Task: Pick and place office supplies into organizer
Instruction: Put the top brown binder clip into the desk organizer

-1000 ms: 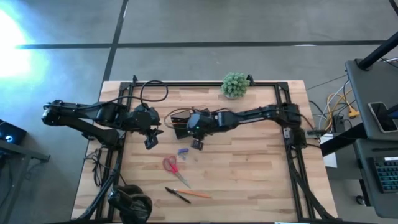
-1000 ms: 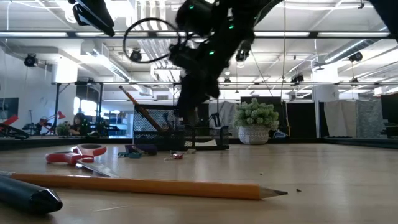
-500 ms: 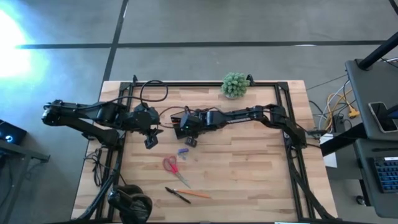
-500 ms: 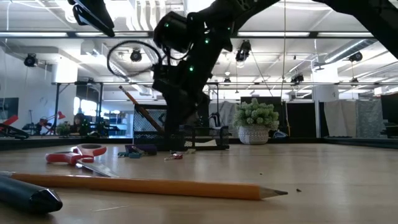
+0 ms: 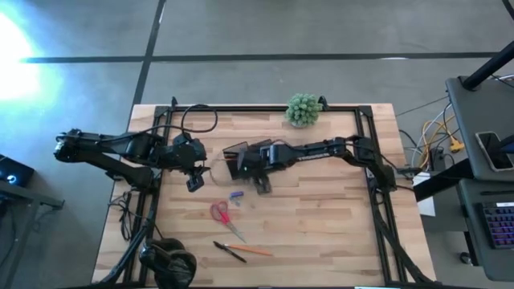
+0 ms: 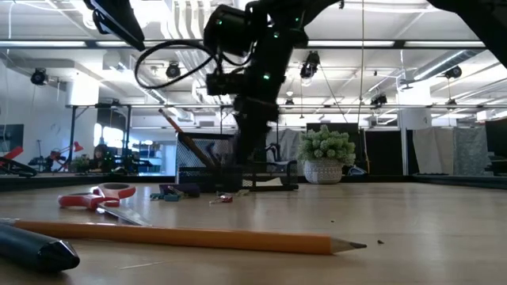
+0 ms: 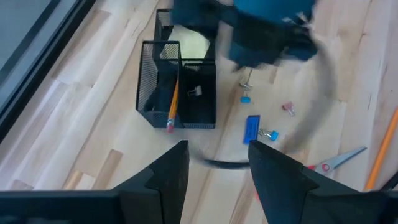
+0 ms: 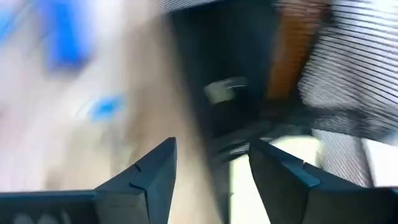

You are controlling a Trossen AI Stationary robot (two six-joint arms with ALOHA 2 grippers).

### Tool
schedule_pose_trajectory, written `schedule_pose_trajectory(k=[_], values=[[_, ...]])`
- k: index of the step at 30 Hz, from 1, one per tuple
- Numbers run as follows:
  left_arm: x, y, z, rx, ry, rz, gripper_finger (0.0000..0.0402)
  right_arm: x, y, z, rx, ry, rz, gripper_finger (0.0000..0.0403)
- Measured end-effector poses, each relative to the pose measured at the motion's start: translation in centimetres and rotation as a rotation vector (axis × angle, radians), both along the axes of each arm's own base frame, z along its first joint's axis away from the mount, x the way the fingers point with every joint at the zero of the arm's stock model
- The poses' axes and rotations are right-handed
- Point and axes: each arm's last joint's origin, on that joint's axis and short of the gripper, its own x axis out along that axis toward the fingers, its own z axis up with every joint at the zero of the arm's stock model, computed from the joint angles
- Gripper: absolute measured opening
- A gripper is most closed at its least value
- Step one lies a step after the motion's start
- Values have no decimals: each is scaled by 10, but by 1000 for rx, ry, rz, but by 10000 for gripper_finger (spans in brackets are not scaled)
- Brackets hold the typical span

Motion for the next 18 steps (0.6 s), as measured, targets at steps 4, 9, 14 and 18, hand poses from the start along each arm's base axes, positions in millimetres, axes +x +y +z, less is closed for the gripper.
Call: schedule_pose_trajectory(k=[4,9,14,18], values=[[0,0,0,9,3,-11,153,0,10,-7,-1,26,207,179],[0,0,0,9,3,-11,153,-1,8,6,-28,3,260,164],[0,0,0,18,4,-14,153,-6,10,-2,-7,75,359,154],[0,0,0,23,4,-12,153,-9,16,0,20,88,394,144]])
